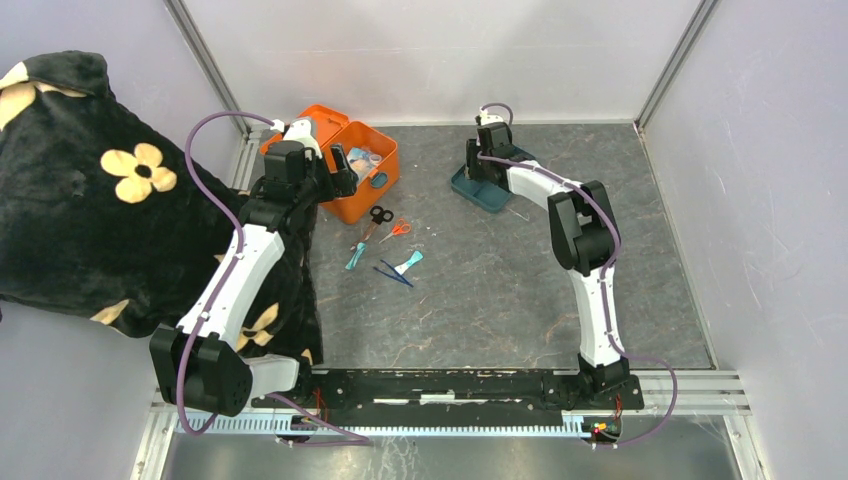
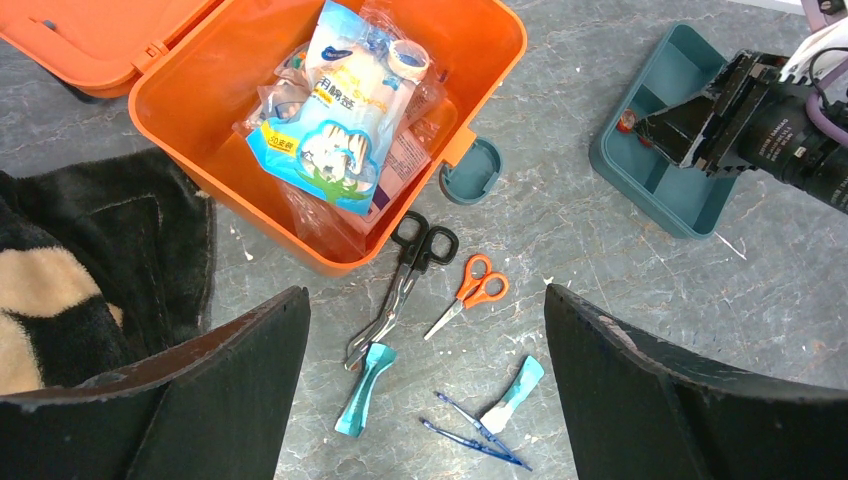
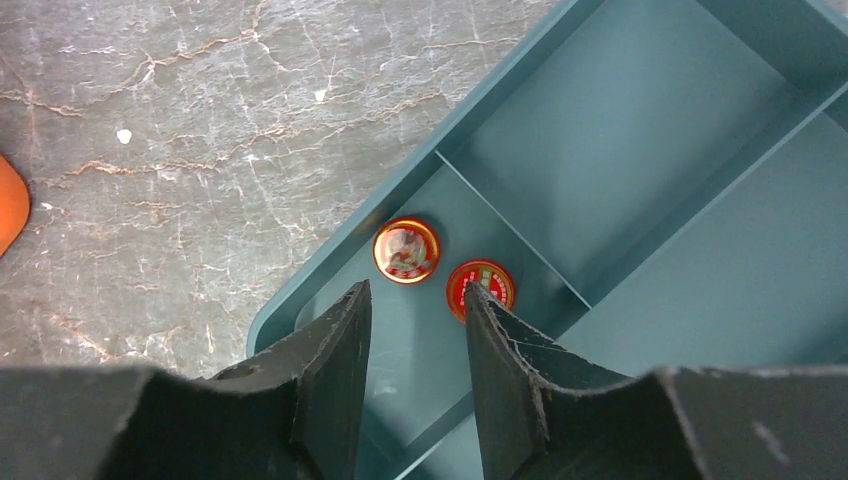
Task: Organize the medicine kit
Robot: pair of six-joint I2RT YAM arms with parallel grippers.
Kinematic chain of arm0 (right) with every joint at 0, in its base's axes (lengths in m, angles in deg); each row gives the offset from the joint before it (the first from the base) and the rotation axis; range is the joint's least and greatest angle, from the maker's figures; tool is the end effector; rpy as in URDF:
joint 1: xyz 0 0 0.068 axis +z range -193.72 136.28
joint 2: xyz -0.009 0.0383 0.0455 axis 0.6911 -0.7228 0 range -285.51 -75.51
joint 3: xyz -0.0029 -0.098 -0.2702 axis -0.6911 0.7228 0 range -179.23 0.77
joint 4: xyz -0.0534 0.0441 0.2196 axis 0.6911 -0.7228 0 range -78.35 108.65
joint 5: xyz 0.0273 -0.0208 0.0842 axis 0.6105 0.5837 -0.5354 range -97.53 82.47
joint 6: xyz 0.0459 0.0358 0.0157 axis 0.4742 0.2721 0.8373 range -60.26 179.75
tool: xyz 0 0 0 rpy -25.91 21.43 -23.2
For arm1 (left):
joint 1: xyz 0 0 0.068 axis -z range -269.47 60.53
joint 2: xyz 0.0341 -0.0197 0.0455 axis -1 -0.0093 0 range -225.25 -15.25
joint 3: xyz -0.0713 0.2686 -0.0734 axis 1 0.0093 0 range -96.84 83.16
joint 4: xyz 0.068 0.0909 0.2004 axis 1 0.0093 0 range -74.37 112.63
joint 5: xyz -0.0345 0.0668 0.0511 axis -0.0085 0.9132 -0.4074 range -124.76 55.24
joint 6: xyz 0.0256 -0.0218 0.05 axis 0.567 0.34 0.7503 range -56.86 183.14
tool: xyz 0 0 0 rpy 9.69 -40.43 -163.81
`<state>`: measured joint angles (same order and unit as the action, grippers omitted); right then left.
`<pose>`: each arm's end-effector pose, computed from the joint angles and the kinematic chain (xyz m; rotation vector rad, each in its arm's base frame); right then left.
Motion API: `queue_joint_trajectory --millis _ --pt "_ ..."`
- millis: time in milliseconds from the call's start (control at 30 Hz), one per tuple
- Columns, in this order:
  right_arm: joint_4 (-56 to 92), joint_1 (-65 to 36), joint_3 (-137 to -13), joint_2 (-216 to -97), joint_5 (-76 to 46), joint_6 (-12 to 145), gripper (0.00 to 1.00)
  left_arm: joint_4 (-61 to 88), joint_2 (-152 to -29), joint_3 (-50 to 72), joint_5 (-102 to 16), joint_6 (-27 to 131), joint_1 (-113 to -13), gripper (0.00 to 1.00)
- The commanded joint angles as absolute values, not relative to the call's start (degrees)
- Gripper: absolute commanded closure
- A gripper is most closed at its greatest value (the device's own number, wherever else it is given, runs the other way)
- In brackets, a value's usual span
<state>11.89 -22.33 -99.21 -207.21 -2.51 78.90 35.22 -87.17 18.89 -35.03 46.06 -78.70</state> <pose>0.4761 0.1822 0.1881 0.0038 2.2547 0.2842 0.2519 -0.0481 0.3558 -0.1105 2.0573 -0.3070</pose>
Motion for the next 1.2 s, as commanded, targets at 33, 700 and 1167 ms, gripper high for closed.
queue_joint_trajectory --millis 33,700,1167 --pt "12.24 -21.32 -98.17 -201.02 -2.33 76.84 0.55 33.67 -86.00 17.77 -35.01 45.98 -78.39 0.08" --pt "3.56 -20.05 -100.15 -201.22 -1.71 78.93 0.85 33.32 -85.98 18.04 -35.77 45.82 -78.39 0.08" --pt "-4.96 -20.04 -110.85 -209.36 -1.91 73.88 0.94 33.26 -86.52 18.04 -36.12 45.74 -78.39 0.08"
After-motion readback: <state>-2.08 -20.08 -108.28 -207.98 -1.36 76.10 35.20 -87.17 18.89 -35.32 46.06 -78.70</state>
